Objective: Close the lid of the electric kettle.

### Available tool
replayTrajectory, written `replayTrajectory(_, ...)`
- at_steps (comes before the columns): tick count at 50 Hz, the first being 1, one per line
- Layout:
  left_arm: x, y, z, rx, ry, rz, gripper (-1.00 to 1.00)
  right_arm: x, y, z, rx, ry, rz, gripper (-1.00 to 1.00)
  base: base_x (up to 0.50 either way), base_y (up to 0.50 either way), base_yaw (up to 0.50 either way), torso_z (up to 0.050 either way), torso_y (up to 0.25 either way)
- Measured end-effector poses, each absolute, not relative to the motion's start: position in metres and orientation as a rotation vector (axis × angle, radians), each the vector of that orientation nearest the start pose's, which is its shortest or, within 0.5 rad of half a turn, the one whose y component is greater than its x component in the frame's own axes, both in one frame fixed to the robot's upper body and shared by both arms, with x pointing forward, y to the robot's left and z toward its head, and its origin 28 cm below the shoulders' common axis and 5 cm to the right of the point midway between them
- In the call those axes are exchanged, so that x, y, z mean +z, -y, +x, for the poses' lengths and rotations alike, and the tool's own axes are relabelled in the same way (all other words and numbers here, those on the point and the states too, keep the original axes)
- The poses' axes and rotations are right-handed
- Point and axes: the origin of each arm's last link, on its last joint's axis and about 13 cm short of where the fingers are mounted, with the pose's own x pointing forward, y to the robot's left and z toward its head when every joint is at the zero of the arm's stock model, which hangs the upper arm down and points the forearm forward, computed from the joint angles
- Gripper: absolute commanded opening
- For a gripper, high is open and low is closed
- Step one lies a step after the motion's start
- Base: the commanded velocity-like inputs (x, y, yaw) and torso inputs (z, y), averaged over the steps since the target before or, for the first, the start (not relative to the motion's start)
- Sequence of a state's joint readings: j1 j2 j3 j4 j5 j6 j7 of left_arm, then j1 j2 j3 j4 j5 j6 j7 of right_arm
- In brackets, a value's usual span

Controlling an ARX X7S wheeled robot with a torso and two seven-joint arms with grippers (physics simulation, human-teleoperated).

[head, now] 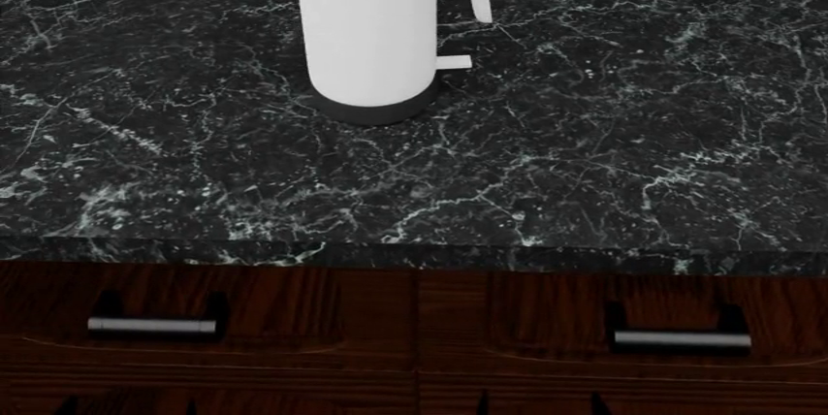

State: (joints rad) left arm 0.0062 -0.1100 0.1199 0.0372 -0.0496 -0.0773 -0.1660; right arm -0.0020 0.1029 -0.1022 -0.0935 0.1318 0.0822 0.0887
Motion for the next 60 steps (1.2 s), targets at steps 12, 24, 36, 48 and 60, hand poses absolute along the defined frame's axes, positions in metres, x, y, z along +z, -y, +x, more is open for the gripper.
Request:
replayTrajectory(12, 0.015, -0.207, 0.207, 0.043, -0.049, 0.068, 1.0, 0.029, 0.099, 0.21, 0.019, -0.01, 0.024, 1.0, 0.0, 0.0, 0.0, 0.0, 0.0)
replayTrajectory(24, 0.018, -0.207, 0.206, 0.046, -0.038, 0.074, 1.0, 0.031, 0.1, 0.209, 0.021, -0.01, 0.017, 1.0, 0.0, 0.0, 0.0, 0.037, 0.031)
replayTrajectory(36, 0.018, -0.208, 0.206, 0.052, -0.032, 0.088, 1.0, 0.031, 0.099, 0.208, 0.023, -0.011, 0.018, 1.0, 0.0, 0.0, 0.0, 0.05, 0.041)
replayTrajectory(48, 0.018, -0.209, 0.205, 0.055, -0.028, 0.098, 1.0, 0.03, 0.1, 0.208, 0.022, -0.012, 0.017, 1.0, 0.0, 0.0, 0.0, 0.05, 0.042)
replayTrajectory(60, 0.024, -0.21, 0.205, 0.059, -0.018, 0.104, 1.0, 0.033, 0.101, 0.207, 0.018, -0.009, 0.004, 1.0, 0.0, 0.0, 0.0, 0.037, 0.031)
